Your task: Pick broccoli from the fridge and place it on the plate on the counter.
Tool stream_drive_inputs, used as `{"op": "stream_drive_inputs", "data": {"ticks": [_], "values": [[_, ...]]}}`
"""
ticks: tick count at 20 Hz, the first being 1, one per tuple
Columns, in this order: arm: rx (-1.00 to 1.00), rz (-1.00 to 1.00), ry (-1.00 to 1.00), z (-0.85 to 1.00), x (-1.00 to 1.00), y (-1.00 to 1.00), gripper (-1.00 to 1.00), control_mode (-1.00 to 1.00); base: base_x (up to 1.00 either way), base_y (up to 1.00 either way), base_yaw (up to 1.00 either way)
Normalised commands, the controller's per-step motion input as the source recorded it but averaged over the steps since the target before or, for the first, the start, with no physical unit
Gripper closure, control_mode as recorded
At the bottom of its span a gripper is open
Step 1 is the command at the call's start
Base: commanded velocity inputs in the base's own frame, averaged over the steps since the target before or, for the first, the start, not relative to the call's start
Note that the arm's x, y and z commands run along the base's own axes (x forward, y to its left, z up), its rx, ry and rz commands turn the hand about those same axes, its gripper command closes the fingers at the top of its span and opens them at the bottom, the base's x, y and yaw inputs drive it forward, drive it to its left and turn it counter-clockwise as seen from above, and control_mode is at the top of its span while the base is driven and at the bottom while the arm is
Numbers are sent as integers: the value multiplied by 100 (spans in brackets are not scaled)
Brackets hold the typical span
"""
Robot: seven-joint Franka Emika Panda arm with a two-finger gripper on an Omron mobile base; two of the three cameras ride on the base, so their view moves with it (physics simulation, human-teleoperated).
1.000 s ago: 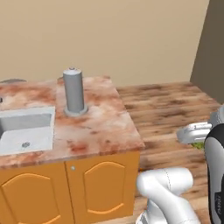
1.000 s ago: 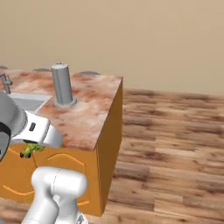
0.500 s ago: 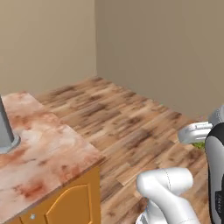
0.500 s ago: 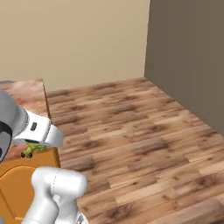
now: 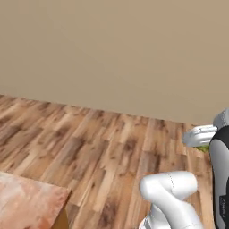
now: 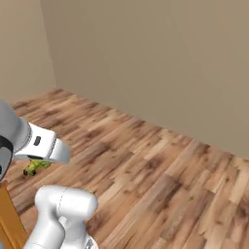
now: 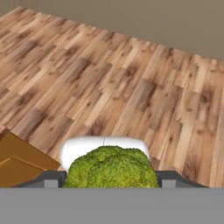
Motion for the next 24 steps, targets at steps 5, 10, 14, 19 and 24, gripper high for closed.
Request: {"op": "stream_drive_inputs", "data": {"ticks": [5, 10, 14, 19, 24], "values": [[0, 0, 0, 0, 0, 0, 100, 100, 0, 39, -88], [0, 0, 0, 0, 0, 0, 100, 100, 0, 38, -87], [0, 0, 0, 0, 0, 0, 100, 100, 0, 37, -88], [0, 0, 0, 0, 0, 0, 100, 100, 0, 45, -85], [0, 0, 0, 0, 0, 0, 100, 100, 0, 52, -79]]}}
